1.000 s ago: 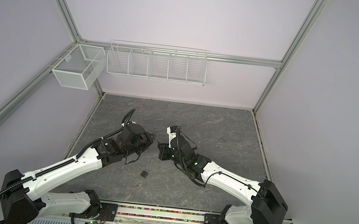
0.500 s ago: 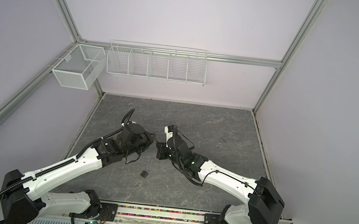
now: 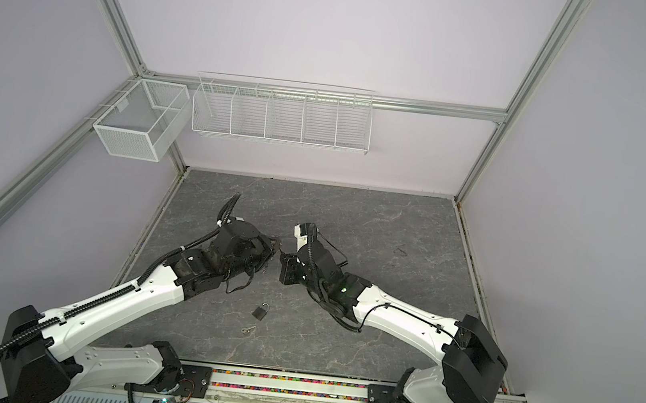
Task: Unlock with the key
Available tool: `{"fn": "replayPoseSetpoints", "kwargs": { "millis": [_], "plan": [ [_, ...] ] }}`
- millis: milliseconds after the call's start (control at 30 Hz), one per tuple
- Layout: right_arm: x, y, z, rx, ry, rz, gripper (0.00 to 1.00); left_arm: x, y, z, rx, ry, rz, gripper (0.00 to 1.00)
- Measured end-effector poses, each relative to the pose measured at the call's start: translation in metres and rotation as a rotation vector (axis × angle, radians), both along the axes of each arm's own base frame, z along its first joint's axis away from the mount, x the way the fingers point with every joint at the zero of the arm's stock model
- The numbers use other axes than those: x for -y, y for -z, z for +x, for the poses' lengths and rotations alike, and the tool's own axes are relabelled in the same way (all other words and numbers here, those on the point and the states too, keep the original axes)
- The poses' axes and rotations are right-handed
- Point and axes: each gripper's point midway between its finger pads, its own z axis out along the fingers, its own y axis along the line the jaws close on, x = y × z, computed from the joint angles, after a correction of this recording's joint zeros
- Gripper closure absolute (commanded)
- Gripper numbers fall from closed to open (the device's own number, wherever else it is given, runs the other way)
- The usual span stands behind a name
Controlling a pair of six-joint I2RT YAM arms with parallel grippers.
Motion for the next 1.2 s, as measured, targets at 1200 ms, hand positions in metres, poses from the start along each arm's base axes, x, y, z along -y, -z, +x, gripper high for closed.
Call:
{"fn": "replayPoseSetpoints", "kwargs": {
  "millis": [1200],
  "plan": [
    [-0.011, -0.012, 0.011, -0.158, -0.11, 0.101, 0.93, 0.003, -0.006, 0.002, 0.013, 0.059, -0.02, 1.0]
  ]
}}
